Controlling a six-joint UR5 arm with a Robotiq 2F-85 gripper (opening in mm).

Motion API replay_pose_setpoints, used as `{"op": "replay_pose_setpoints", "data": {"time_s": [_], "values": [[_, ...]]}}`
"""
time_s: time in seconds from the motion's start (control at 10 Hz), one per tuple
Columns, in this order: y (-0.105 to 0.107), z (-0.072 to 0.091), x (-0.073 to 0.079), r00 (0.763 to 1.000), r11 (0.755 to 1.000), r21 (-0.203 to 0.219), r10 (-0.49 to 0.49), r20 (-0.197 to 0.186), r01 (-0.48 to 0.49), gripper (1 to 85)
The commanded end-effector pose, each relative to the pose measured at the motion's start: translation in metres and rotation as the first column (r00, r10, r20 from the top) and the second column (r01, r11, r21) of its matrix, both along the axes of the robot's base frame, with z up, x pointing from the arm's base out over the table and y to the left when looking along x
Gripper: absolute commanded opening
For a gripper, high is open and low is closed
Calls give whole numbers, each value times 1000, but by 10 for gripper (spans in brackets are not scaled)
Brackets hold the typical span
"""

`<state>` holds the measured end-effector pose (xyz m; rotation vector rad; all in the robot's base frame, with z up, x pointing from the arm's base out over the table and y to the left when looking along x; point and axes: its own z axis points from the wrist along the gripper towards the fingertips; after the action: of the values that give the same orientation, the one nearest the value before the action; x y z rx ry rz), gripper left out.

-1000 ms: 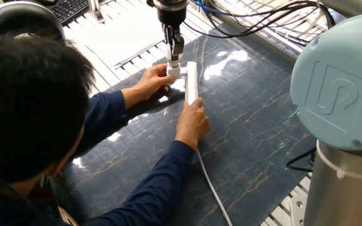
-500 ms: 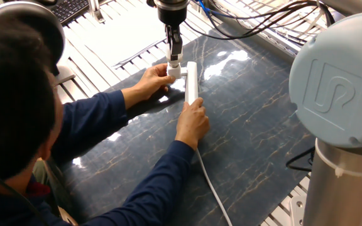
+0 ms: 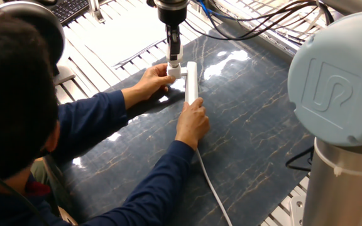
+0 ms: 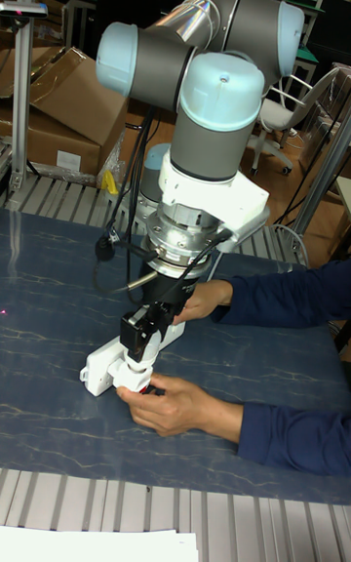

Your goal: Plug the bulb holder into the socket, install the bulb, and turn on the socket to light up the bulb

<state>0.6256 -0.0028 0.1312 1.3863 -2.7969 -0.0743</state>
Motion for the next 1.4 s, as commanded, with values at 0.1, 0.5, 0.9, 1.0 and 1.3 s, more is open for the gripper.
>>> {"op": "replay_pose_setpoints", "data": {"time_s": [0.1, 0.5, 0.9, 1.0, 1.3], "values": [[6, 2, -4, 992, 993, 15, -120, -28, 120, 10], [7, 2, -5, 980, 980, 13, -196, -45, 197, 10], [9, 3, -6, 969, 971, 22, -238, -62, 239, 10], [8, 3, -7, 967, 969, 18, -246, -68, 248, 10], [11, 2, -7, 950, 953, 30, -298, -87, 302, 10]]}}
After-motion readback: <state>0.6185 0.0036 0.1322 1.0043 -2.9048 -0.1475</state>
